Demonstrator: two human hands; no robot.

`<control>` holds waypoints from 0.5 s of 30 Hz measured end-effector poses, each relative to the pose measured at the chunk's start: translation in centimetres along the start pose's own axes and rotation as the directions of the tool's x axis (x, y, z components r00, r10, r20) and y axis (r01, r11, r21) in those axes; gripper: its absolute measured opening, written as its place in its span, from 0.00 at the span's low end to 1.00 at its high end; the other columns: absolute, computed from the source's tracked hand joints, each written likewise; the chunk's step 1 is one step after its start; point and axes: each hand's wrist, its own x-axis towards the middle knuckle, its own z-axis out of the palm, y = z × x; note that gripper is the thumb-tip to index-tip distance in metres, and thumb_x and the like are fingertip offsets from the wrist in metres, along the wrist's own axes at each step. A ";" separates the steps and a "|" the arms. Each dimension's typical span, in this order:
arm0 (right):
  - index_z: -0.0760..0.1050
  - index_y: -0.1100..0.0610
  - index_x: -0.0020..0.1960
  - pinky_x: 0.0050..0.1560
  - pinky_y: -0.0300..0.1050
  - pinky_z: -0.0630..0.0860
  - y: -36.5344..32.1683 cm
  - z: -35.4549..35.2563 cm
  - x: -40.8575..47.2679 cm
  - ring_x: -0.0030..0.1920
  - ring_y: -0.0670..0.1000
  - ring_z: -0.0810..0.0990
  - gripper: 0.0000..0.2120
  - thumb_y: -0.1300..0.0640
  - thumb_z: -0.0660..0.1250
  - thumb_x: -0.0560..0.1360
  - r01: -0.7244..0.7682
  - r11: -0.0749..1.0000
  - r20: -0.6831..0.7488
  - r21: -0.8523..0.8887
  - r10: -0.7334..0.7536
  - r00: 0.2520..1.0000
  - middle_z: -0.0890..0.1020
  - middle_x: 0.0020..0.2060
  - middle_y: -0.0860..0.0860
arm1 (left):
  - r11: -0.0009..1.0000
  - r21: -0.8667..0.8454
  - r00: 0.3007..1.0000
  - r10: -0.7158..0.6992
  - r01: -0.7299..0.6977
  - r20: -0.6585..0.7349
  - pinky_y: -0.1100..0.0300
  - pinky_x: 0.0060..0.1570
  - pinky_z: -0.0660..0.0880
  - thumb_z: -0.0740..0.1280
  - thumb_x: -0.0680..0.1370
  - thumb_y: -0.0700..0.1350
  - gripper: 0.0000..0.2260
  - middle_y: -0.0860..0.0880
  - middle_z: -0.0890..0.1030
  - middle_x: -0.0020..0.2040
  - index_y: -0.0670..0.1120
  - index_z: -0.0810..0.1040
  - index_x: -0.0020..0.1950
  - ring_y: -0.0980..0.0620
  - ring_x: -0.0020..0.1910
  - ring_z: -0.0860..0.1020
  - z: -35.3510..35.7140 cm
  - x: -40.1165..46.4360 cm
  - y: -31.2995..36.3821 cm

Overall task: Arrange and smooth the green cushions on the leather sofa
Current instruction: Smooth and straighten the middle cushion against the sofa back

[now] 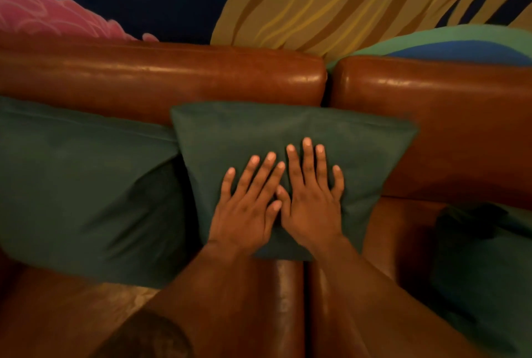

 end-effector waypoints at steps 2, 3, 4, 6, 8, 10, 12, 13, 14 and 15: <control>0.45 0.47 0.86 0.80 0.61 0.46 0.2 1.0 1.6 0.85 0.53 0.48 0.36 0.39 0.54 0.83 -0.010 1.000 -0.035 -0.023 0.009 0.999 0.49 0.86 0.51 | 1.000 0.019 1.000 0.011 -0.010 -0.028 0.42 0.80 0.48 0.50 0.85 0.56 0.28 0.52 0.51 0.85 0.51 0.53 0.85 0.50 0.84 0.50 1.1 1.7 -0.8; 0.45 0.47 0.86 0.80 0.61 0.45 0.2 1.4 2.0 0.85 0.53 0.47 0.36 0.39 0.52 0.83 -0.013 0.999 -0.052 -0.031 0.012 0.999 0.49 0.86 0.51 | 0.999 0.029 0.999 0.016 -0.015 -0.047 0.42 0.80 0.46 0.50 0.84 0.56 0.29 0.52 0.51 0.85 0.51 0.52 0.85 0.50 0.84 0.49 1.7 2.2 -1.1; 0.44 0.47 0.86 0.80 0.61 0.45 0.3 1.8 2.2 0.85 0.53 0.47 0.35 0.39 0.52 0.83 -0.013 0.999 -0.069 -0.038 0.011 0.998 0.48 0.86 0.51 | 0.999 0.036 0.998 0.021 -0.019 -0.066 0.42 0.80 0.45 0.49 0.84 0.56 0.29 0.52 0.51 0.85 0.51 0.51 0.85 0.50 0.84 0.49 2.3 2.4 -1.3; 0.44 0.47 0.86 0.80 0.62 0.44 0.5 2.5 2.3 0.85 0.52 0.46 0.35 0.39 0.51 0.83 -0.008 0.999 -0.091 -0.047 0.003 0.996 0.48 0.86 0.51 | 0.999 0.042 0.995 0.032 -0.028 -0.097 0.42 0.80 0.44 0.47 0.85 0.56 0.28 0.52 0.50 0.85 0.51 0.51 0.85 0.51 0.84 0.49 3.3 2.6 -1.6; 0.43 0.47 0.86 0.80 0.61 0.42 0.8 3.1 2.3 0.85 0.52 0.46 0.35 0.38 0.52 0.84 -0.002 0.999 -0.115 -0.044 -0.003 0.993 0.49 0.86 0.51 | 0.998 0.047 0.993 0.043 -0.038 -0.114 0.42 0.80 0.44 0.47 0.85 0.57 0.29 0.52 0.50 0.85 0.51 0.51 0.85 0.51 0.84 0.49 4.0 2.6 -1.9; 0.43 0.47 0.86 0.80 0.61 0.42 1.0 3.5 2.5 0.85 0.52 0.47 0.36 0.38 0.52 0.84 0.008 0.999 -0.136 -0.036 -0.013 0.991 0.49 0.86 0.51 | 0.998 0.043 0.991 0.055 -0.050 -0.122 0.42 0.80 0.44 0.46 0.85 0.57 0.28 0.51 0.50 0.85 0.51 0.51 0.85 0.50 0.84 0.49 4.4 2.9 -2.1; 0.44 0.48 0.85 0.80 0.61 0.43 1.3 3.6 2.7 0.85 0.52 0.47 0.36 0.37 0.53 0.83 0.023 0.999 -0.153 -0.036 -0.028 0.988 0.50 0.85 0.52 | 0.997 0.035 0.988 0.076 -0.072 -0.138 0.41 0.80 0.45 0.46 0.85 0.57 0.28 0.51 0.51 0.85 0.51 0.51 0.85 0.50 0.84 0.49 4.6 3.1 -2.3; 0.44 0.48 0.85 0.80 0.61 0.44 1.5 3.7 2.8 0.85 0.52 0.47 0.36 0.37 0.53 0.83 0.030 0.999 -0.158 -0.042 -0.036 0.987 0.50 0.85 0.52 | 0.996 0.034 0.986 0.086 -0.082 -0.142 0.41 0.80 0.45 0.46 0.85 0.57 0.28 0.51 0.52 0.85 0.50 0.52 0.85 0.50 0.84 0.49 4.7 3.2 -2.4; 0.44 0.48 0.86 0.80 0.61 0.45 1.6 3.6 2.8 0.85 0.52 0.48 0.36 0.37 0.53 0.83 0.038 0.998 -0.160 -0.048 -0.045 0.986 0.50 0.85 0.52 | 0.995 0.036 0.985 0.094 -0.090 -0.143 0.41 0.79 0.46 0.46 0.85 0.58 0.29 0.50 0.52 0.85 0.50 0.52 0.85 0.50 0.84 0.50 4.7 3.2 -2.5; 0.45 0.48 0.86 0.80 0.62 0.46 1.8 3.5 2.8 0.85 0.52 0.48 0.36 0.36 0.53 0.84 0.049 0.998 -0.162 -0.051 -0.056 0.985 0.50 0.85 0.52 | 0.994 0.042 0.984 0.103 -0.098 -0.143 0.41 0.79 0.47 0.47 0.85 0.58 0.29 0.50 0.52 0.85 0.50 0.53 0.85 0.50 0.84 0.50 4.7 3.3 -2.6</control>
